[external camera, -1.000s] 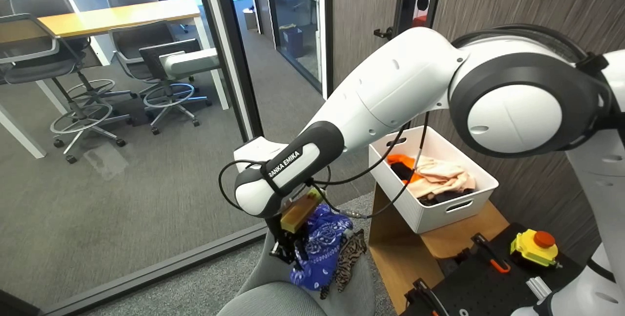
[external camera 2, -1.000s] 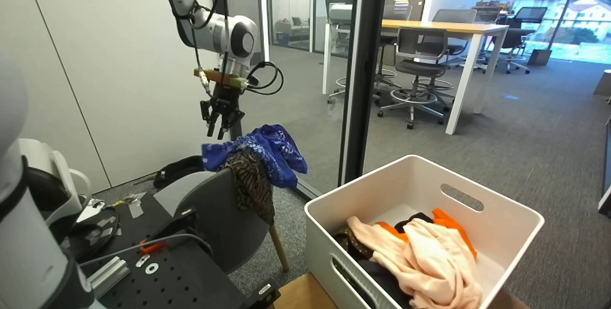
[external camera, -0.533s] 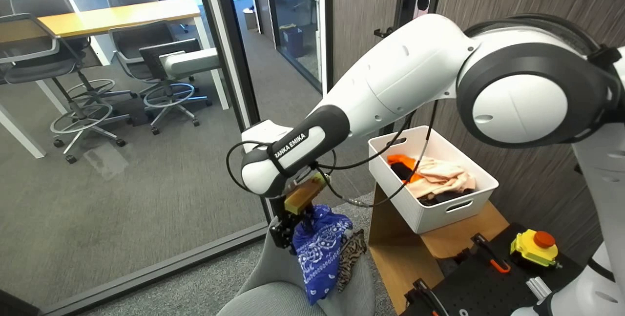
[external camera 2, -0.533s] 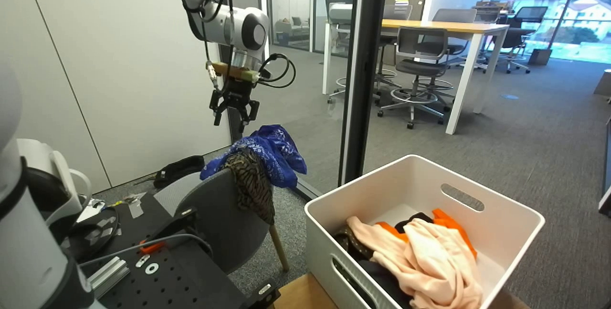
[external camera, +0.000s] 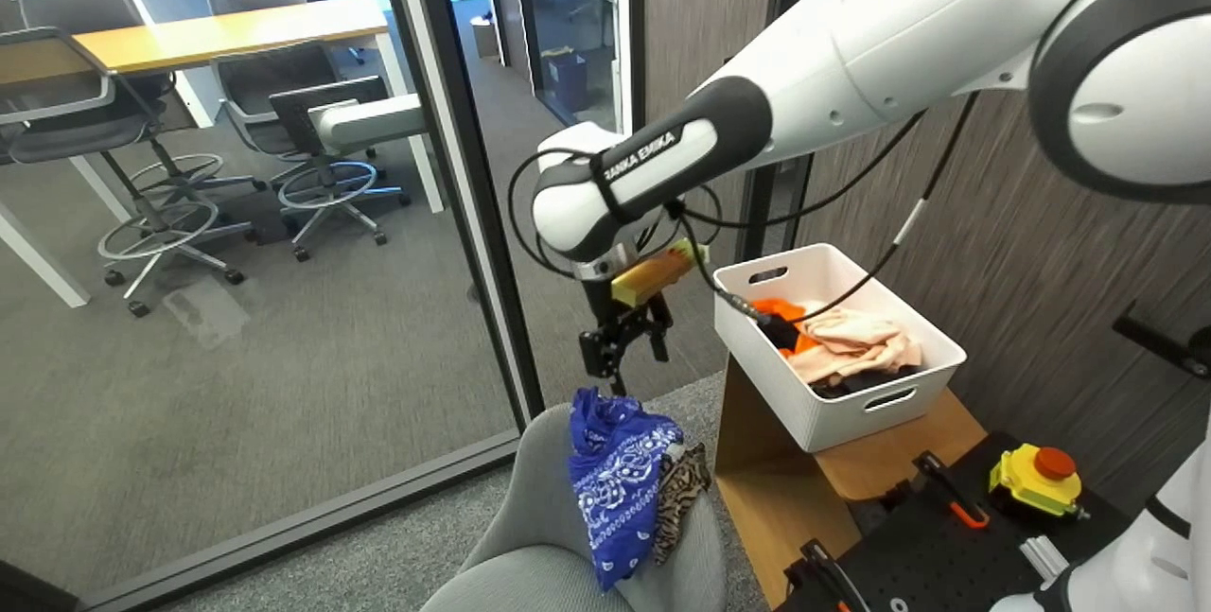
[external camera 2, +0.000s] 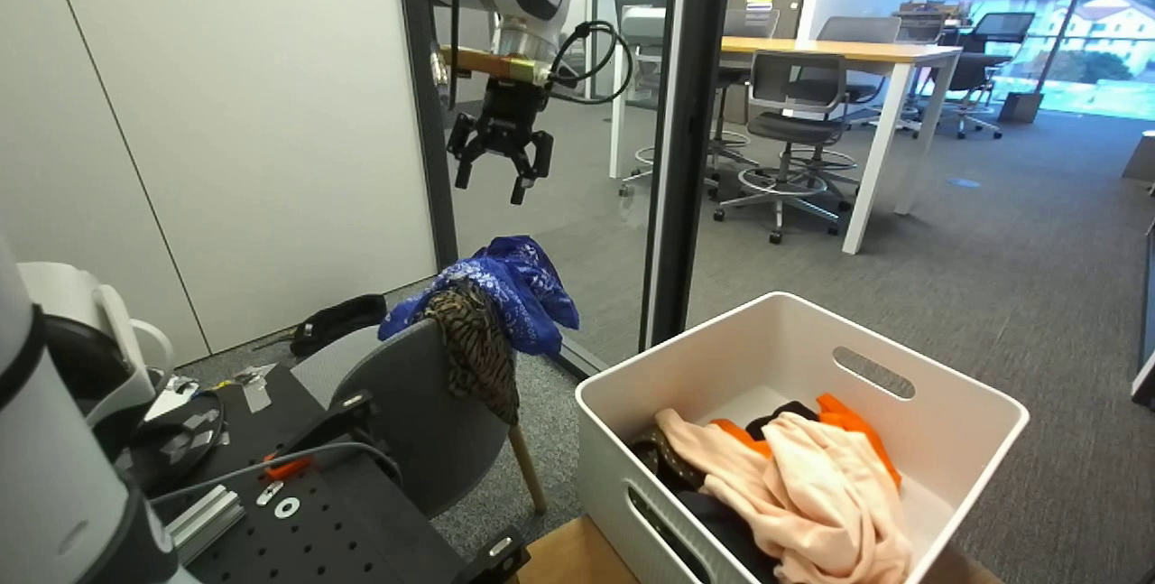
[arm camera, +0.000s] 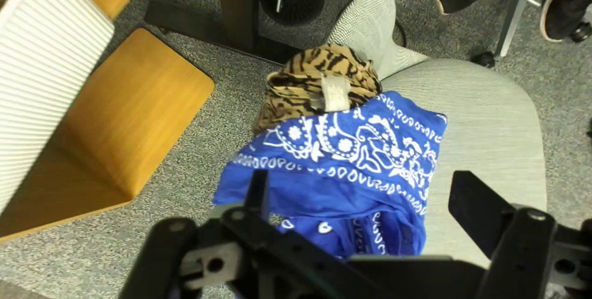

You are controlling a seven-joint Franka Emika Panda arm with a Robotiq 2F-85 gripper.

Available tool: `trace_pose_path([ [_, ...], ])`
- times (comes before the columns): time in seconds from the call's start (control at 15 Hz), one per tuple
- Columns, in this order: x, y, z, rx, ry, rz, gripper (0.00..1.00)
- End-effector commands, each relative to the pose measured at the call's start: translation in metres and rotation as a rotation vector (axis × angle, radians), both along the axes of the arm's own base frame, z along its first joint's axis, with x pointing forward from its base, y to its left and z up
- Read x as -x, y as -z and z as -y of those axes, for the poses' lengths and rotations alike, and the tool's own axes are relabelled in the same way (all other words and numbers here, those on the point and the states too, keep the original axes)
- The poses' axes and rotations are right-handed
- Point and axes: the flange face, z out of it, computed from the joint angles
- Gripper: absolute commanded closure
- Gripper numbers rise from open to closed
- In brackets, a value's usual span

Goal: Remove the blue bandana from the basket and put it on the chair.

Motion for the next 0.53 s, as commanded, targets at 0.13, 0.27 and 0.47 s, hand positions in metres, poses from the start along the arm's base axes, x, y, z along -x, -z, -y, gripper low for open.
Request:
trace_pose_path([
  [0.13, 0.041, -0.088, 0.084, 0.01, 0.142, 0.077, 0.0],
  [0.27, 0.06, -0.11, 0.114, 0.011, 0.203, 0.09, 0.0],
  [0.47, 0.088, -0.138, 0.165, -0.005, 0.322, 0.152, 0.0],
])
